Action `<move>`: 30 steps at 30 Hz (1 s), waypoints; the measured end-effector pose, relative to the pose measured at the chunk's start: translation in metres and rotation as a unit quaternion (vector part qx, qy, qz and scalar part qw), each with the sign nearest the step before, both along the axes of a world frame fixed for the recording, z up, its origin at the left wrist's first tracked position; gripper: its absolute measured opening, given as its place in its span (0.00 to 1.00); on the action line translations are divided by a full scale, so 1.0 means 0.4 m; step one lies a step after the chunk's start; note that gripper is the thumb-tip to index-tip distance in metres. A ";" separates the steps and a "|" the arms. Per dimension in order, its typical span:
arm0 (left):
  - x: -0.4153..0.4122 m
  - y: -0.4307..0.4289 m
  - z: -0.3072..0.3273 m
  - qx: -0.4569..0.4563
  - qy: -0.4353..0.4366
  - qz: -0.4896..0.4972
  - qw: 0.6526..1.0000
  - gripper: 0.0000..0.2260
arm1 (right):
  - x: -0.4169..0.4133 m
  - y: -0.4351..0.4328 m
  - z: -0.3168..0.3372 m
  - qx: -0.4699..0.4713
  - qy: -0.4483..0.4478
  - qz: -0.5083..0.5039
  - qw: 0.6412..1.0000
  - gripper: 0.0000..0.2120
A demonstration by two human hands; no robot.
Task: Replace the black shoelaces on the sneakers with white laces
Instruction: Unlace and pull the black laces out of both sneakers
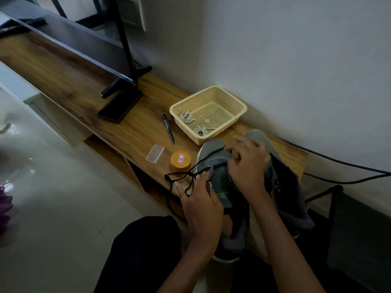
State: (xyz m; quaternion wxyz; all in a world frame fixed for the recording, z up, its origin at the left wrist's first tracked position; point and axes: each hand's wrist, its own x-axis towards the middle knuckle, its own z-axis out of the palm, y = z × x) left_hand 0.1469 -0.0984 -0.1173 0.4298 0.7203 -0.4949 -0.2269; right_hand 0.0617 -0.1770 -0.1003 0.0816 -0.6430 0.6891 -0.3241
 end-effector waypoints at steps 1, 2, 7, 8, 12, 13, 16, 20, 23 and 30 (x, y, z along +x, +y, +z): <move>-0.002 0.000 0.000 -0.019 -0.012 0.005 1.000 0.14 | 0.002 0.003 -0.003 0.011 0.048 0.041 0.998 0.12; -0.004 0.001 0.002 -0.030 -0.017 0.011 0.999 0.14 | 0.004 0.005 -0.006 0.031 0.093 0.072 0.993 0.12; 0.004 0.004 0.018 0.050 0.018 -0.015 0.998 0.16 | 0.016 0.003 -0.008 0.094 0.153 0.102 0.979 0.08; 0.006 0.004 0.020 0.056 0.017 -0.018 0.998 0.16 | 0.016 0.000 -0.010 0.075 0.151 0.102 0.980 0.06; 0.004 0.002 0.016 0.041 0.014 -0.013 0.999 0.15 | 0.023 -0.002 -0.031 0.010 0.145 0.079 0.986 0.03; 0.005 0.001 0.014 0.035 0.005 -0.012 0.999 0.15 | 0.027 0.001 -0.036 0.003 0.139 0.064 0.988 0.03; 0.005 0.004 0.018 0.039 0.015 -0.005 0.999 0.15 | 0.028 0.002 -0.031 -0.014 0.089 -0.019 0.996 0.05; 0.008 0.001 0.010 0.029 0.014 -0.009 0.999 0.15 | 0.001 -0.011 0.010 -0.086 -0.106 -0.157 0.978 0.05; 0.009 -0.004 0.005 0.033 0.015 -0.010 0.999 0.15 | -0.022 -0.017 0.029 -0.110 -0.134 -0.131 0.976 0.05; 0.007 0.002 0.020 0.042 0.024 -0.017 0.999 0.15 | -0.015 -0.011 0.023 0.031 0.038 0.051 0.997 0.13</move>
